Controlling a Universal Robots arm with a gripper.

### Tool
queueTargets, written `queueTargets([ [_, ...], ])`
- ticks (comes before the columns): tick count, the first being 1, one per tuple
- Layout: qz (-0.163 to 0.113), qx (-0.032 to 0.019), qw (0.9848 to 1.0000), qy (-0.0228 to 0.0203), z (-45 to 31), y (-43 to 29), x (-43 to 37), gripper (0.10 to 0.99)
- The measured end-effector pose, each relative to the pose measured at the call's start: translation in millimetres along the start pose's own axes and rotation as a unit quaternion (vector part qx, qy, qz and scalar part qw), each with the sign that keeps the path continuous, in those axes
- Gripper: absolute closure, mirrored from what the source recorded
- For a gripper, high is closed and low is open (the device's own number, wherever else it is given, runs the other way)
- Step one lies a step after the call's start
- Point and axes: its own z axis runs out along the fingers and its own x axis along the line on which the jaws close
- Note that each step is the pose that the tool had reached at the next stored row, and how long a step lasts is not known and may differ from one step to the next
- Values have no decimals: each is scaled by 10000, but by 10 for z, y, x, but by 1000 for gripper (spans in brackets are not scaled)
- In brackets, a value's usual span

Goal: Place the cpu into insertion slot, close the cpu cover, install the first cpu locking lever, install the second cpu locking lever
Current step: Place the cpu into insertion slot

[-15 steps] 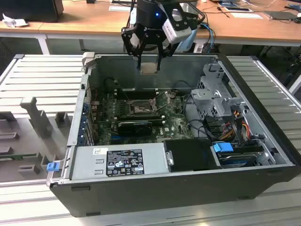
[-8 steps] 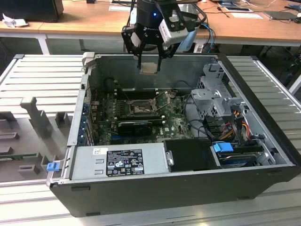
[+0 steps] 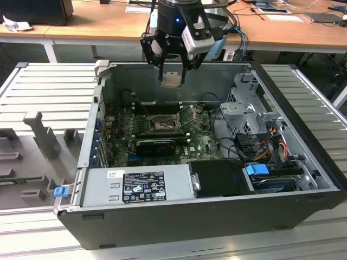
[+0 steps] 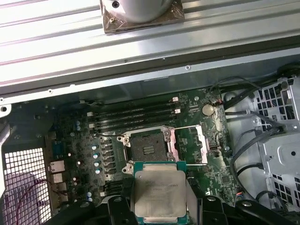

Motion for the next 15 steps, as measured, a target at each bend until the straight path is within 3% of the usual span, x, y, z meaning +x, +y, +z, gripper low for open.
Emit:
queueTargets([
  [3,95,-1,10000,-10,12,-1,0,561],
  [5,414,-8,9991,-39,23,-2,-1,561],
  [9,723,-14,9974,-66,32,-3,0,561],
  [15,983,-19,9951,-90,36,-3,0,561],
])
